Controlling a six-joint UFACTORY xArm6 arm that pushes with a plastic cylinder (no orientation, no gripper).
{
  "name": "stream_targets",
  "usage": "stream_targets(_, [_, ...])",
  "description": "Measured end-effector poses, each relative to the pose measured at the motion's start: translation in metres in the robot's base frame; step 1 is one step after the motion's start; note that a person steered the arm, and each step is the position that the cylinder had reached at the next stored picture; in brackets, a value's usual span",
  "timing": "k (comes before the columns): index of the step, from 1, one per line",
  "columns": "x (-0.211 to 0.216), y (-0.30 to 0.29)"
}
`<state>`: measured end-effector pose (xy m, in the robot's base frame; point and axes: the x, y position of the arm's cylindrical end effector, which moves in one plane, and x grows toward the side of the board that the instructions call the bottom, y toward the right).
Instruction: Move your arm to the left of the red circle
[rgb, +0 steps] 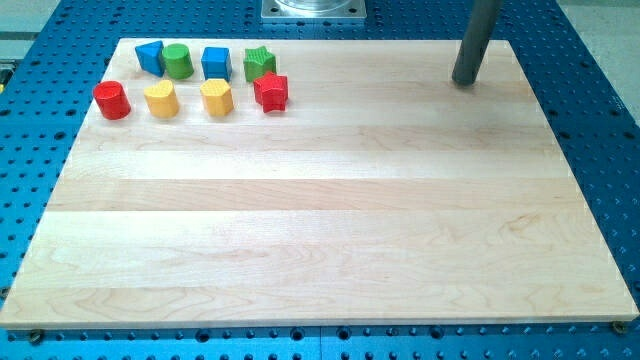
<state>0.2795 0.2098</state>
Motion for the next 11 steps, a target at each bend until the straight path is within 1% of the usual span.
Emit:
stream_targets(2, [0.001, 0.002])
stream_targets(5, [0.041, 0.009])
stream_targets(6, [0.098, -0.026])
stream_targets(7, [0.118, -0.09])
stream_targets(8, [0.114, -0.219])
stream_targets(9, [0.112, -0.253])
stream_targets(10, [0.112, -0.33])
stream_targets(11, [0.131, -0.466])
